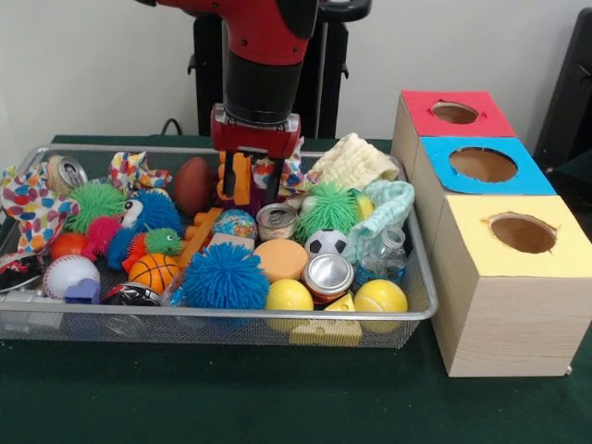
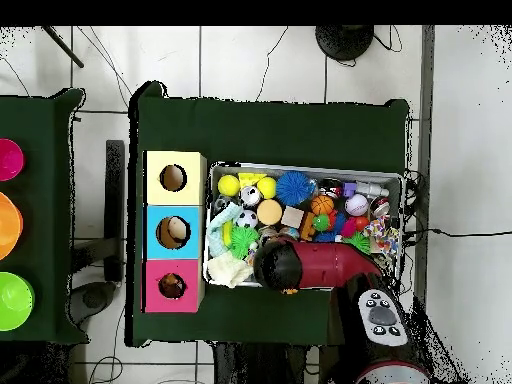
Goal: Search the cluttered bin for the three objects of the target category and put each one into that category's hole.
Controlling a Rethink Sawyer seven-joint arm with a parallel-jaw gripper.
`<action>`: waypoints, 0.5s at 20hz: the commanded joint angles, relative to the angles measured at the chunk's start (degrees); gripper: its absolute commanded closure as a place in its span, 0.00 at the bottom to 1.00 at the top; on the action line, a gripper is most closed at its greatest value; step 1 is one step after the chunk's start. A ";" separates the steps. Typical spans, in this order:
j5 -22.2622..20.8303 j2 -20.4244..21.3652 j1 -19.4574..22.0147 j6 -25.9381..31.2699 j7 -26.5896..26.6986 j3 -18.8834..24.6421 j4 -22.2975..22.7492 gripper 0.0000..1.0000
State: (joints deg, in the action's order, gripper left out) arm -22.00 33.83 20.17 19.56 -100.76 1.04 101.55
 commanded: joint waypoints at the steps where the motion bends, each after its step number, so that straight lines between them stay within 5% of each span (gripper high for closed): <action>1: 2.48 -1.72 2.28 -0.95 -8.74 0.69 2.17 0.00; 10: -0.15 -4.47 11.95 6.55 4.74 6.32 -7.67 0.00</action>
State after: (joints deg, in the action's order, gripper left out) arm -21.79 32.91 26.30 19.83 -100.76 1.68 100.88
